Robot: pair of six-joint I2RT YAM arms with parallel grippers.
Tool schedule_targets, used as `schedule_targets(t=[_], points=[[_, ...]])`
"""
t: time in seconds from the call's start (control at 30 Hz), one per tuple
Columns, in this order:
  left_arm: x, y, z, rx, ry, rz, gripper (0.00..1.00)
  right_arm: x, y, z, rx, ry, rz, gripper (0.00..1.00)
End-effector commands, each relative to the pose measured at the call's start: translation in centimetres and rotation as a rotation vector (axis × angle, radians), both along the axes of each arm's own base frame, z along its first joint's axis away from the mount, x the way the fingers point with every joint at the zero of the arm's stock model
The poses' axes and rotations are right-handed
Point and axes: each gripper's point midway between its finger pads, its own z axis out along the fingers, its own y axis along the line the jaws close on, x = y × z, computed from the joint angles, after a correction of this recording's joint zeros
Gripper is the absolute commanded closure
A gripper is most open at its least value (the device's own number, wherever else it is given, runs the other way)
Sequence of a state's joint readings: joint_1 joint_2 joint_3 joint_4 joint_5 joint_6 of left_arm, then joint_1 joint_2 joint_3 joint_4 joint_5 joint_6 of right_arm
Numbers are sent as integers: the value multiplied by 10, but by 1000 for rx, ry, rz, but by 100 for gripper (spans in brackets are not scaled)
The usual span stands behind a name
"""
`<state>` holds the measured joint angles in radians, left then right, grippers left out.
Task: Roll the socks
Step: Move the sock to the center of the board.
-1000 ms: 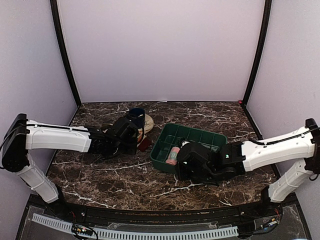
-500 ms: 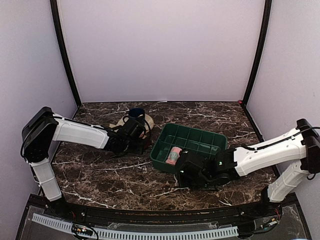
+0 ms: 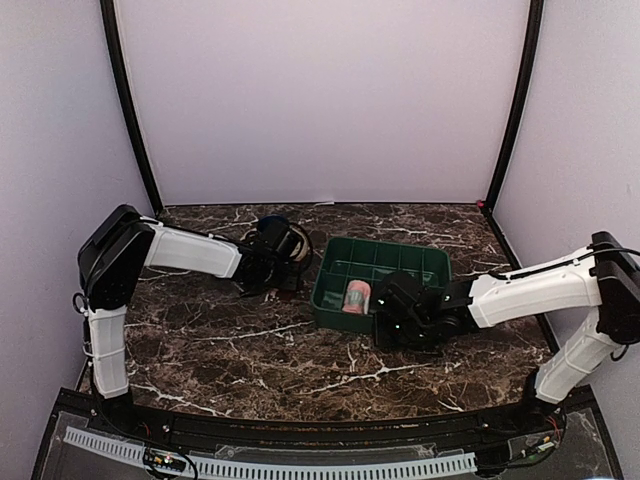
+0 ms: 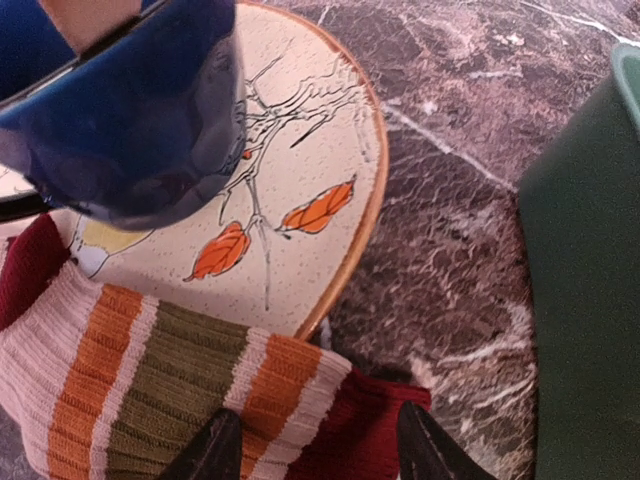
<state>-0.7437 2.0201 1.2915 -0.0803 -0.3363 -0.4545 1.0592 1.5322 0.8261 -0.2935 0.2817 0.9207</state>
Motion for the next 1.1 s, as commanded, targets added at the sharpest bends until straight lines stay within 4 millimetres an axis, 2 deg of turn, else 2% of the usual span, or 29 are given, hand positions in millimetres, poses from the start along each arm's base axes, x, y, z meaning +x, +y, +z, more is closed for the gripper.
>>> schedule_targets(t=[0.0, 0.17, 0.33, 0.5, 0.67, 0.8, 1.07], points=[[6, -1, -5, 2, 38, -14, 45, 22, -4, 1, -7, -17, 22, 81], [5, -1, -15, -1, 78, -14, 45, 49, -6, 1, -27, -24, 40, 81], [-8, 3, -28, 1, 140, -14, 47, 78, -2, 3, -41, -39, 47, 81], [-30, 9, -39, 3, 196, -14, 48, 102, 0, 5, -41, -54, 44, 81], [-49, 7, -42, 21, 214, -34, 48, 116, 4, 7, -43, -62, 47, 81], [-68, 3, -47, 27, 240, -52, 48, 129, 6, 11, -40, -76, 41, 81], [-118, -11, -53, 32, 290, -105, 48, 160, 4, 16, -41, -107, 20, 81]])
